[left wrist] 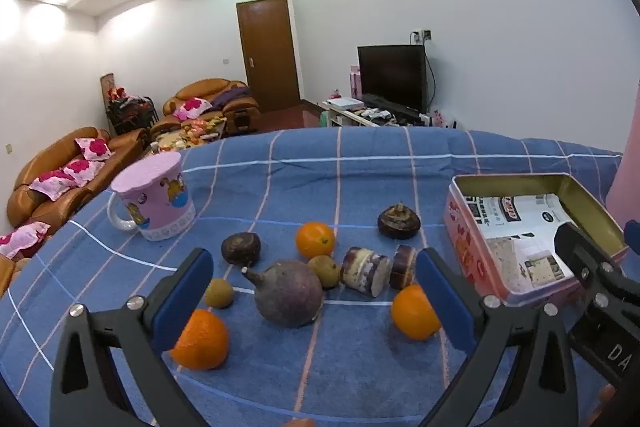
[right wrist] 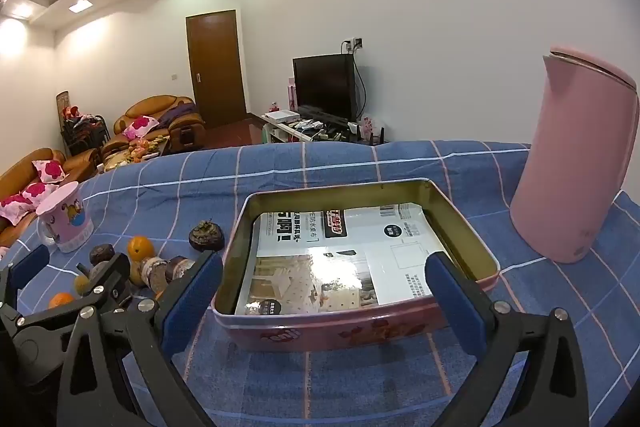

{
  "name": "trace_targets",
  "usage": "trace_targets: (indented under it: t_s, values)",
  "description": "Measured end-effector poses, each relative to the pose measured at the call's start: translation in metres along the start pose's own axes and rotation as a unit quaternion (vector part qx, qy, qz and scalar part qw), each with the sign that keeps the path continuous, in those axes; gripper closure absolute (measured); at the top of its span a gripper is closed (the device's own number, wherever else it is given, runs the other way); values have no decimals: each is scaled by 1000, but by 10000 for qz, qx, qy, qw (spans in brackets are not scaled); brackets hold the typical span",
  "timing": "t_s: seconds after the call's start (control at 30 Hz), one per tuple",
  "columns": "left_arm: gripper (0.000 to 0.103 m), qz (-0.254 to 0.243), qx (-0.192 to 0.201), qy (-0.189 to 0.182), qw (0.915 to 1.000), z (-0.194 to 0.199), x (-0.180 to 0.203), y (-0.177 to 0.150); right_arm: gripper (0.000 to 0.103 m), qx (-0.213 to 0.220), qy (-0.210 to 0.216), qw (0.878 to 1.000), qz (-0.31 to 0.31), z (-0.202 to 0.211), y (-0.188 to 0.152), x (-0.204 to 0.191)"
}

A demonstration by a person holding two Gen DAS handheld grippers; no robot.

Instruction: Organize fruits

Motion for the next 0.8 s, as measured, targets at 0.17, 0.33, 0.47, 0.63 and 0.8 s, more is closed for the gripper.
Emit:
trace_targets:
  t_s: [0.17, 0.33, 0.47, 0.63, 0.8]
  values:
    - [0, 61, -65, -50, 9999, 1, 6, -2, 1, -2, 33, 10000, -28, 0, 0, 0]
    - [0, 147, -119, -173, 9997, -11, -2, -6, 1, 28, 22, 10000, -19, 3, 2, 1]
    - [0, 130, -117, -167, 9997, -12, -2, -7, 1, 50, 20, 10000, -24, 2, 0, -1]
    - [0, 34, -81, -174, 9998, -5, 2, -3, 1, 126, 15, 9999, -56, 6, 2, 2]
    - [0, 46, -96, -185, 9998, -3, 3, -2, 1, 116, 9, 9999, -59, 7, 4, 4]
Point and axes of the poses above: each gripper's, at about its wrist camera, not at the fingertips, and z roughly against the way its jaws point, x to its right, y to its top, the point moved 3 cm from there along -z, roughly the way its jaws point, and after that the axes turned 11 degrees about -z, right-handed, at the moved point
